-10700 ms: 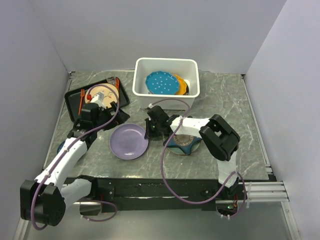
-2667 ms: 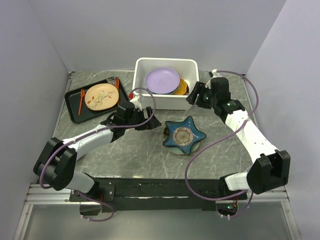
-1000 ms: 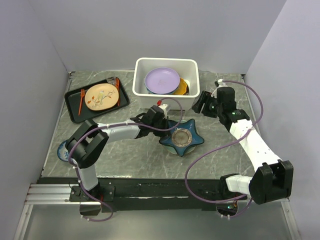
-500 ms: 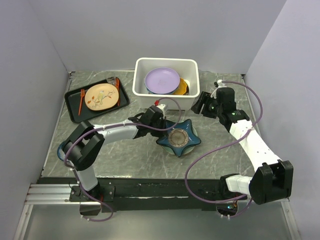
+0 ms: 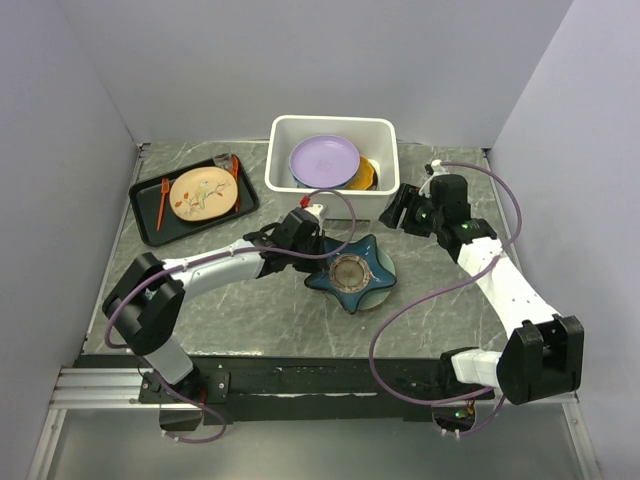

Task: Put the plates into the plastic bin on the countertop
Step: Pick up the plate at the center of the board.

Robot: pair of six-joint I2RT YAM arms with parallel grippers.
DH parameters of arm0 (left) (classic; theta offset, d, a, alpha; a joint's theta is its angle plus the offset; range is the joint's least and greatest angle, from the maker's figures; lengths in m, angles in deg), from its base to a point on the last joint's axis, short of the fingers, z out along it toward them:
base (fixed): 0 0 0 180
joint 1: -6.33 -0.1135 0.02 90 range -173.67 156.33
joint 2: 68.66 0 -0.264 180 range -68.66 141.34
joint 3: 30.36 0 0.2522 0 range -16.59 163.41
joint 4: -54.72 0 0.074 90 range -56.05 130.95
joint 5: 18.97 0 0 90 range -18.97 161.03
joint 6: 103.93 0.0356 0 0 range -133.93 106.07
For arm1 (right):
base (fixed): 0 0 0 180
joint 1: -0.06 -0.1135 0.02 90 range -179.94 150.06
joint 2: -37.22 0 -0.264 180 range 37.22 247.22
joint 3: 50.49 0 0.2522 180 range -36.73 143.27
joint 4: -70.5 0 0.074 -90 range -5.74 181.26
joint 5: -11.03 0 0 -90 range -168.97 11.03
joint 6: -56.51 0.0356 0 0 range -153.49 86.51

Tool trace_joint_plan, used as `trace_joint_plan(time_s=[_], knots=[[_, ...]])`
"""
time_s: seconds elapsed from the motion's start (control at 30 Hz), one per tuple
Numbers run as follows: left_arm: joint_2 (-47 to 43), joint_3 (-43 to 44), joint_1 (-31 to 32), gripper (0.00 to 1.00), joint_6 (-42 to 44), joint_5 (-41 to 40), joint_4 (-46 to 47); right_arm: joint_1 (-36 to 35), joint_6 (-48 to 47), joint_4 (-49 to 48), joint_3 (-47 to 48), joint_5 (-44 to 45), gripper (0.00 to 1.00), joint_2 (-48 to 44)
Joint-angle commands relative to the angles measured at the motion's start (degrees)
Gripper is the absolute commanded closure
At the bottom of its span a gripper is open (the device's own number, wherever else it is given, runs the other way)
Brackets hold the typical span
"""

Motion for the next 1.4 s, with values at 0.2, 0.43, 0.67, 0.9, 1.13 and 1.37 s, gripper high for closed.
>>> trace_joint_plan(time_s=[0.2,0.43,0.67,0.9,1.13,1.37], knots=[[-8.9,0.5,-0.1,0.99,-3.1,-1.7,4.2,0.4,-0.7,-3.6,-0.6,-2.1,0.28,-0.5],[-10.4,1.2,-0.1,0.99,-3.1,-2.7,2.9,0.4,-0.1,-4.3,-2.0,-2.8,0.27,-1.5],[-10.1,3.3,-0.1,0.99,-1.6,-4.4,2.1,0.3,0.2,-3.7,-4.1,-1.7,0.27,-3.8],[-9.9,5.2,-0.1,0.99,0.2,-5.7,0.8,0.6,0.5,-3.4,-6.6,0.6,0.24,-5.6],[-11.0,5.6,-0.1,0.99,1.6,-6.6,0.1,0.7,1.1,-3.5,-8.1,1.5,0.16,-7.7],[-12.8,6.0,-0.1,0.99,2.6,-9.8,-0.7,0.8,0.3,-2.5,-8.0,2.5,0.04,-10.2]])
